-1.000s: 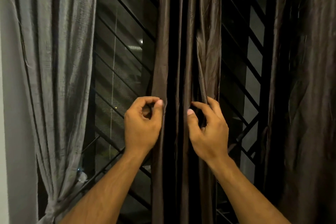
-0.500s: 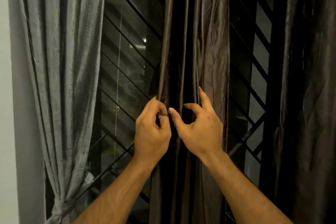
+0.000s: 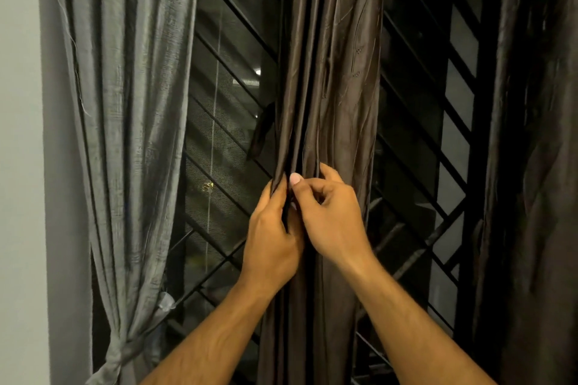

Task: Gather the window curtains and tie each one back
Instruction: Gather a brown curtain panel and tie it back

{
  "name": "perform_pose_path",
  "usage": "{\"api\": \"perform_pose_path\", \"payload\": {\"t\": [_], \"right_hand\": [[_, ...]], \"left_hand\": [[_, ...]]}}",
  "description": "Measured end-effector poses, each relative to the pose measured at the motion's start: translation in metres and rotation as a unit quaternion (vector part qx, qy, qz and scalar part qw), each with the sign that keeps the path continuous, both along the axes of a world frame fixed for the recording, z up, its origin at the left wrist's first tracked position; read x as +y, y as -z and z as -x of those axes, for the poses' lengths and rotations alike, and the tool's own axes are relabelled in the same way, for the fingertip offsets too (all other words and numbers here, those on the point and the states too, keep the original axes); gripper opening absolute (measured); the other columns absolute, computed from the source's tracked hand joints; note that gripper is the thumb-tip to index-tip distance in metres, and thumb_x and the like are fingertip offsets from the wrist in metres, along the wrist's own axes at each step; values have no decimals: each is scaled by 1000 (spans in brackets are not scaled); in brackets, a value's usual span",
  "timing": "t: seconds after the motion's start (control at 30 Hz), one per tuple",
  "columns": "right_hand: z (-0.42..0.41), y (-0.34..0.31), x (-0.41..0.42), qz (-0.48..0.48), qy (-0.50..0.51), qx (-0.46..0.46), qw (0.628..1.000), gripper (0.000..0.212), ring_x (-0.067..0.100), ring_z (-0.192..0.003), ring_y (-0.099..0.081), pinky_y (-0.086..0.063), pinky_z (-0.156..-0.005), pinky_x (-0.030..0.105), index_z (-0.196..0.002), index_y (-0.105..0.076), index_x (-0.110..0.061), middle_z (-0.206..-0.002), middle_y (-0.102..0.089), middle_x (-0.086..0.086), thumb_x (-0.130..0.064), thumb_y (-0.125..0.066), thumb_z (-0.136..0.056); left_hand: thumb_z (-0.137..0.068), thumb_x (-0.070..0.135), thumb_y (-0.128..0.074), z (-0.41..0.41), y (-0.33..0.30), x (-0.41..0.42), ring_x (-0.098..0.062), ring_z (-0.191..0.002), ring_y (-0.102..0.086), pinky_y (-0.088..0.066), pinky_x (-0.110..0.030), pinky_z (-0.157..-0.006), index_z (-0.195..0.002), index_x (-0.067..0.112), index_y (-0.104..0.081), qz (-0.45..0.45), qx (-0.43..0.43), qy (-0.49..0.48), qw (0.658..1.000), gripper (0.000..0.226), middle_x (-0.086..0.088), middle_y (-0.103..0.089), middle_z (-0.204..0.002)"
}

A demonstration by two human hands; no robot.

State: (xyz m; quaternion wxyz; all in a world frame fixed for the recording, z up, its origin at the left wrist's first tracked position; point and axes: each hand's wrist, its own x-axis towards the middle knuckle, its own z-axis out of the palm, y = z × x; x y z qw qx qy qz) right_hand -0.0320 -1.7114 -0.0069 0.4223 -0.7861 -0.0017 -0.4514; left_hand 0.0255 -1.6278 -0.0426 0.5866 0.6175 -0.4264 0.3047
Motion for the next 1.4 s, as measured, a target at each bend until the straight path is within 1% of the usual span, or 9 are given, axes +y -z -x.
{"api": "perform_pose_path", "payload": {"t": [0.1,0.27,0.47,0.53,0.7,0.83,1.1,1.2,1.4], "right_hand": [[4,2,-5,-25,2,-47,999,28,-24,-125,-43,-34,-94,-3,-96,-80,-23,-128,-69,-7,-29,-55,-106],[13,9,-25,-21,108,-117,987,20,-2,-87,-65,-53,-79,14,-109,-71,-25,-101,-68,-15,-9,-66,-97],[26,17,-28,-26,87,-170,981,21,4,-57,-58,-44,-52,16,-122,-51,-27,-84,-64,-8,-18,-58,-104],[27,18,-26,-45,51,-155,986,30,10,-46,-54,-44,-44,23,-130,-46,-30,-76,-69,-1,-19,-57,-105],[24,7,-28,-91,37,-133,986,15,6,-84,-74,-62,-83,33,-110,-72,-25,-86,-78,-4,-19,-72,-96],[21,11,-32,-102,-17,-106,989,43,19,-69,-69,-57,-69,36,-77,-75,-11,-73,-71,3,-43,-59,-100],[18,19,-39,-129,-1,-107,986,25,4,-95,-71,-62,-84,31,-113,-71,-21,-101,-74,-6,-36,-73,-93],[18,20,-38,-97,72,-93,988,49,-1,-97,-66,-57,-79,16,-122,-60,-29,-108,-66,-15,-44,-83,-81],[18,25,-46,-42,145,-124,981,5,5,-73,-68,-60,-69,31,-89,-70,-22,-79,-71,-7,-22,-71,-95]], "left_hand": [[-108,17,-45,-2,6,-2,9,-130,-49,-41,-15,-109,-147,22,-51,23,9,15,1000,40,15,-57,-139],[-106,1,-39,1,10,0,1,-147,-33,-32,-16,-116,-159,30,-22,62,-33,-37,997,64,17,-29,-162],[-100,7,-54,1,9,-4,-3,-78,-68,-47,-4,-65,-134,22,-65,43,-5,-53,998,39,-8,-61,-129],[-96,32,-67,4,4,-7,-9,-96,-70,-49,-6,-78,-131,19,-68,38,7,-44,998,38,-3,-67,-119],[-85,40,-79,13,-1,-12,9,-101,-63,-47,-3,-80,-122,15,-72,46,4,-16,999,46,11,-67,-105],[-83,39,-79,13,-7,-10,1,-89,-70,-54,-11,-74,-108,18,-78,70,4,24,997,33,11,-72,-96],[-102,21,-57,-2,-3,-18,-17,-87,-70,-60,-43,-78,-93,16,-76,34,42,59,997,22,4,-69,-93],[-106,22,-50,2,2,-19,-11,-95,-69,-58,-34,-82,-101,25,-74,22,44,97,994,25,8,-67,-99],[-106,8,-47,-1,9,-22,-1,-128,-54,-42,-7,-102,-149,23,-46,45,-16,-11,999,46,11,-56,-143]]}}
